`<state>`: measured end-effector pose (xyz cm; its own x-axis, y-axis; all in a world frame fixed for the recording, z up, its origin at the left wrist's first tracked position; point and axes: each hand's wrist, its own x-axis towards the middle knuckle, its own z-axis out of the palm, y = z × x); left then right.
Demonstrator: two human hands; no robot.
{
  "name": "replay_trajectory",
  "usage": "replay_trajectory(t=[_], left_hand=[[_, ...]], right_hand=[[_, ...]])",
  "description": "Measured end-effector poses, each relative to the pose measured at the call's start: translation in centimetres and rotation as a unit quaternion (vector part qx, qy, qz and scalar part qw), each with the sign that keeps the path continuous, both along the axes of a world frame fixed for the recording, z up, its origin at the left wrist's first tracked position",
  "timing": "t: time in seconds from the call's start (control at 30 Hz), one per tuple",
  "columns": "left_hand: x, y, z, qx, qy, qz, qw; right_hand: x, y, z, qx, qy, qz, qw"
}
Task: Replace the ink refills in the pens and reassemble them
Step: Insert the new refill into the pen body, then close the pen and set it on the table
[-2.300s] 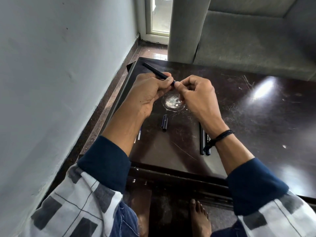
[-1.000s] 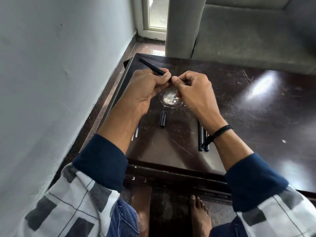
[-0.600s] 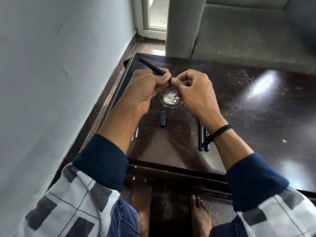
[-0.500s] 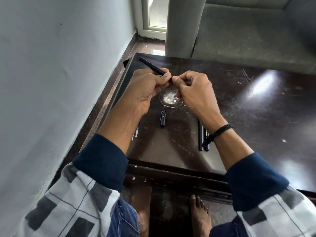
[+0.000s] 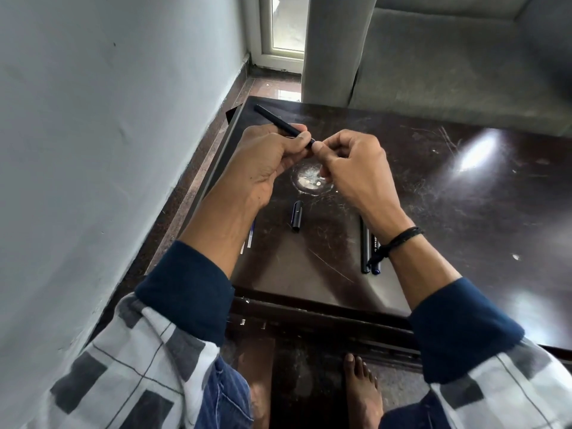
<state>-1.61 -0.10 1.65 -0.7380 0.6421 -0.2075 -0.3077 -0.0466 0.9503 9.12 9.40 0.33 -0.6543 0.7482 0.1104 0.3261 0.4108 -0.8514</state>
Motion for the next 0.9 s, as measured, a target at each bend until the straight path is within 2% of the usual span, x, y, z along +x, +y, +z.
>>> replay_trajectory(t=[0.47, 0.77, 0.9], left_hand=[[-0.2, -0.1, -0.2, -0.002, 0.0, 0.001, 1.0], [-0.4, -0.2, -0.1, 0.026, -0.013, -0.01, 1.0], [-0.6, -0.2, 0.0, 0.03, -0.022, 0.032, 0.999]], right_hand=[[0.1, 0.3, 0.0, 0.007, -0.004, 0.028, 1.0], [0.5, 0.6, 0.5, -0.105, 0.059, 0.052, 0.991], [0.5, 1.3, -0.1, -0.093, 0.05, 0.034, 0.994]])
